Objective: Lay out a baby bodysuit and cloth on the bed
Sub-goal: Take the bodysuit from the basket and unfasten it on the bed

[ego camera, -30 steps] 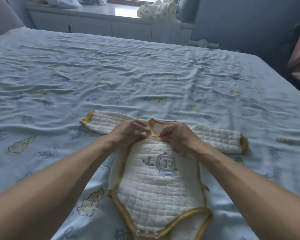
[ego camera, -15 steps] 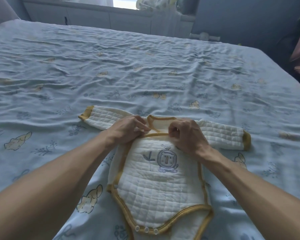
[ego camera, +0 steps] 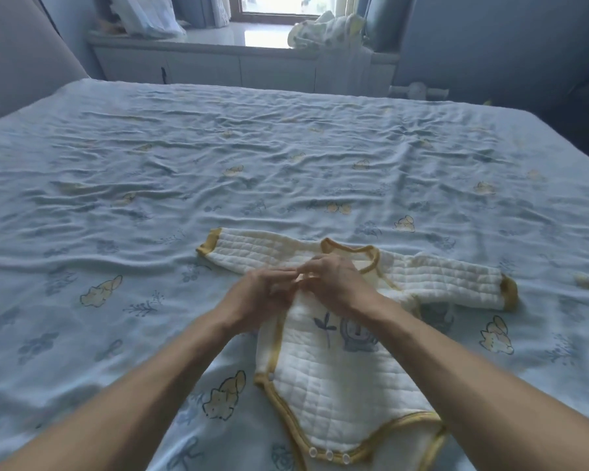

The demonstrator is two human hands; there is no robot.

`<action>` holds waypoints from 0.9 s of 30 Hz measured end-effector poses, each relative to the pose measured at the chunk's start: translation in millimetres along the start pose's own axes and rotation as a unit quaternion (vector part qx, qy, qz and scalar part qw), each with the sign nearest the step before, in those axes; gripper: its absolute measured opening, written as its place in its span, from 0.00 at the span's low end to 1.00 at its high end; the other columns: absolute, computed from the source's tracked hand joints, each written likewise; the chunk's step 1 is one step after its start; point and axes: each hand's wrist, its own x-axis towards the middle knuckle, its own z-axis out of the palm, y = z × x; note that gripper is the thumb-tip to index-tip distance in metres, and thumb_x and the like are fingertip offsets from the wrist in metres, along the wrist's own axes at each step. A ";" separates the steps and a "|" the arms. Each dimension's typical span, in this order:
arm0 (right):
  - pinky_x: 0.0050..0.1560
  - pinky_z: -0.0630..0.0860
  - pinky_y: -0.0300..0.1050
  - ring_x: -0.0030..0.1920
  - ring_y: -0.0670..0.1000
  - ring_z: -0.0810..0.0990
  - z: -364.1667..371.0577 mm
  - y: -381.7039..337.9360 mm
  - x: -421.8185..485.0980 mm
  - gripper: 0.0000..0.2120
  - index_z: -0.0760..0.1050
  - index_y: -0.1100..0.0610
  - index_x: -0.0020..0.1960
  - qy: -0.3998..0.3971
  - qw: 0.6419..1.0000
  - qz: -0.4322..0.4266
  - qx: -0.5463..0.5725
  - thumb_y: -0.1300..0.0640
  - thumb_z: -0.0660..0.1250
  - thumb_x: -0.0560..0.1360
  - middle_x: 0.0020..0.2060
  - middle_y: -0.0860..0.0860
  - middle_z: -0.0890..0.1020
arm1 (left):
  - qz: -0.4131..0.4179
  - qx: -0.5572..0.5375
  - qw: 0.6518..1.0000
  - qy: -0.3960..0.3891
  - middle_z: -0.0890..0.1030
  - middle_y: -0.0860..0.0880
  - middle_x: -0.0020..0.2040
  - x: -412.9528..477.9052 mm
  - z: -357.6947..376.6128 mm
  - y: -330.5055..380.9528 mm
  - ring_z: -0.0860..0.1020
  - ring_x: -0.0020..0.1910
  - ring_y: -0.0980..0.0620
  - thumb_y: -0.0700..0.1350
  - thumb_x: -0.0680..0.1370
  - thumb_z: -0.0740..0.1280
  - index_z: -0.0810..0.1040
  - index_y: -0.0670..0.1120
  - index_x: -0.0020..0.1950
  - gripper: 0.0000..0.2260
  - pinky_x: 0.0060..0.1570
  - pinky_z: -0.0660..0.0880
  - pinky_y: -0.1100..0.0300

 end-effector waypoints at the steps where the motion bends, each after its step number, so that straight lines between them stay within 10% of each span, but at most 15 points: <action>1: 0.60 0.76 0.53 0.56 0.56 0.83 7.4 -3.1 3.0 0.08 0.87 0.48 0.55 0.006 1.000 0.015 -0.005 0.52 0.72 0.78 0.53 0.53 0.87 | -0.018 -0.025 0.999 0.012 0.83 0.61 0.64 1.8 2.0 -0.5 0.80 0.61 0.65 0.36 0.80 0.72 0.85 0.50 0.66 0.17 0.63 0.79 0.62; 16: 0.42 0.79 0.42 0.39 0.47 0.82 -0.6 24.3 -44.7 0.11 0.85 0.56 0.39 0.103 0.993 -0.029 0.047 0.71 0.75 0.72 0.37 0.48 0.85 | -0.022 0.082 0.996 -0.040 0.74 0.52 0.77 4.3 4.6 -25.2 0.66 0.79 0.56 0.43 0.84 0.67 0.78 0.46 0.73 0.17 0.80 0.62 0.54; 19: 0.49 0.81 0.52 0.45 0.50 0.82 -4.9 30.8 -53.1 0.04 0.84 0.57 0.46 0.064 0.996 -0.037 0.052 0.65 0.76 0.75 0.43 0.49 0.84 | 0.014 0.088 0.995 -0.040 0.83 0.48 0.65 -2.4 -1.4 -14.8 0.78 0.66 0.53 0.38 0.81 0.69 0.84 0.41 0.59 0.08 0.68 0.74 0.55; 23: 0.72 0.68 0.52 0.68 0.50 0.74 -2.0 4.6 -41.7 0.15 0.81 0.51 0.64 0.015 0.996 -0.081 0.015 0.53 0.73 0.78 0.65 0.48 0.82 | 0.011 0.103 0.993 -0.050 0.73 0.61 0.75 -32.7 -12.6 -13.5 0.62 0.81 0.60 0.45 0.80 0.73 0.85 0.55 0.65 0.14 0.77 0.66 0.56; 27: 0.68 0.63 0.49 0.66 0.47 0.73 12.7 -22.3 -33.3 0.14 0.82 0.44 0.62 -0.065 0.991 -0.120 -0.010 0.47 0.73 0.77 0.62 0.43 0.82 | 0.000 0.072 0.994 -0.082 0.64 0.66 0.80 -51.3 -12.7 -20.9 0.55 0.82 0.65 0.49 0.80 0.74 0.79 0.61 0.72 0.20 0.78 0.66 0.50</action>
